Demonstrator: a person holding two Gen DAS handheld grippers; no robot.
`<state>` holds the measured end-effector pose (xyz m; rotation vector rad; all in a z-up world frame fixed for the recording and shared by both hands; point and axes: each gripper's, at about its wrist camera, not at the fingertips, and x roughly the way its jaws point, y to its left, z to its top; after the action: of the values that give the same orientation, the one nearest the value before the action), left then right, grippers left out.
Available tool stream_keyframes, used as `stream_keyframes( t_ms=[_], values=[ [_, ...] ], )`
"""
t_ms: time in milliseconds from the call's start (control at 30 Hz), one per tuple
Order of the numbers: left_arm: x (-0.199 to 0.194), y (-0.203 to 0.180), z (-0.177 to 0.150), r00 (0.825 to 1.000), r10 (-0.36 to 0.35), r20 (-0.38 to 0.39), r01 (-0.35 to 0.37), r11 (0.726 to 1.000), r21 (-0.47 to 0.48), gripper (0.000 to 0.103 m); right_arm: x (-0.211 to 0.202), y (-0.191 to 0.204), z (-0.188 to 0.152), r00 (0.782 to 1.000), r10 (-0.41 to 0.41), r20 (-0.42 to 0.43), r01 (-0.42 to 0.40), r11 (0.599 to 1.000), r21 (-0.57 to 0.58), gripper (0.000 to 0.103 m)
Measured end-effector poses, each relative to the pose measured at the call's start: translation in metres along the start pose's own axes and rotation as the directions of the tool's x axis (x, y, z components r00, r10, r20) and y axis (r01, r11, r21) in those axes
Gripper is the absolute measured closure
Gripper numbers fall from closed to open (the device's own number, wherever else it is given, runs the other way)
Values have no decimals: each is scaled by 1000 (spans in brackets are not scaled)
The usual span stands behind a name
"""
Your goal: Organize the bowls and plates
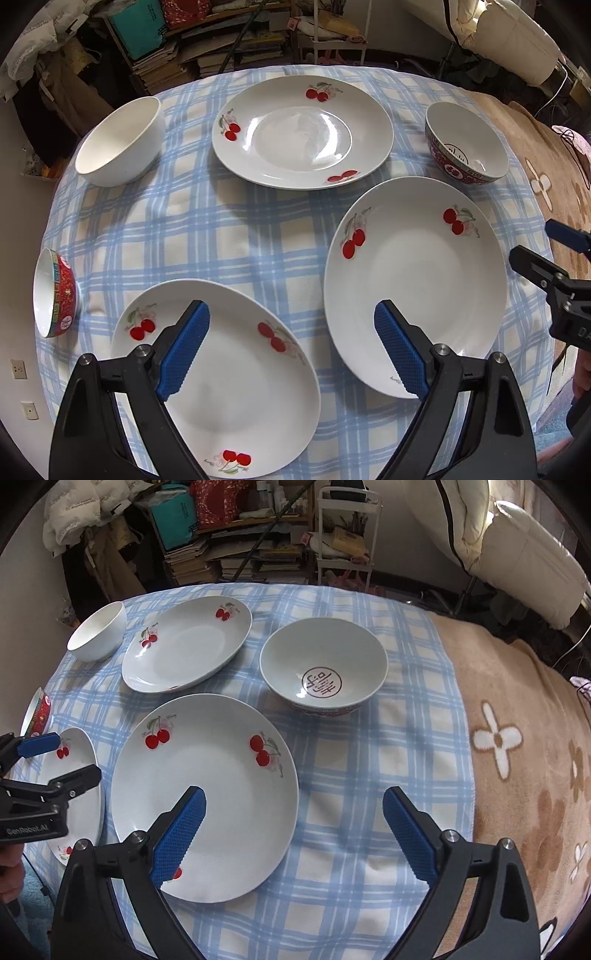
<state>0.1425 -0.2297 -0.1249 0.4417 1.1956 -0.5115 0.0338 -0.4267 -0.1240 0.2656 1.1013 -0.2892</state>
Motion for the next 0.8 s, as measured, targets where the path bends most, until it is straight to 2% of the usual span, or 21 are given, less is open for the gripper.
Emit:
stream_keyframes(
  t_ms=[67,167,233,333,433,467,533,600,700,800],
  values=[
    [5,-1,3,1000,-11,-10,11,1000,-6,22,11,-1,0,999,14,-31,-13,1000,2,21],
    [15,-4,7,999,-36,-41,35,999,-7,31,27,-4,-3,995,58,-84,-56,998,28,33],
    [21,-5,10,996,-63,-62,63,998,-14,35,36,-7,-5,989,89,-117,-82,995,60,36],
    [30,-4,14,991,-112,-78,108,993,-52,37,44,-9,-5,987,87,-135,-79,995,67,36],
    [39,-2,17,986,-135,-103,126,988,-84,54,51,-9,-5,984,93,-153,-81,993,80,37],
    [42,-1,17,984,-141,-112,131,987,-94,62,53,-10,-5,982,98,-160,-84,992,89,44],
    [47,1,17,982,-147,-120,133,984,-115,68,56,-11,-5,978,114,-177,-96,990,107,56],
    [50,1,17,982,-147,-116,133,984,-119,78,58,-11,-5,976,118,-182,-98,988,116,56],
    [54,-1,16,985,-144,-97,133,985,-112,79,60,-13,-4,974,126,-186,-103,986,129,56],
    [59,-4,15,978,-178,-106,167,980,-109,85,62,-15,-4,974,123,-191,-98,986,133,65]
  ],
)
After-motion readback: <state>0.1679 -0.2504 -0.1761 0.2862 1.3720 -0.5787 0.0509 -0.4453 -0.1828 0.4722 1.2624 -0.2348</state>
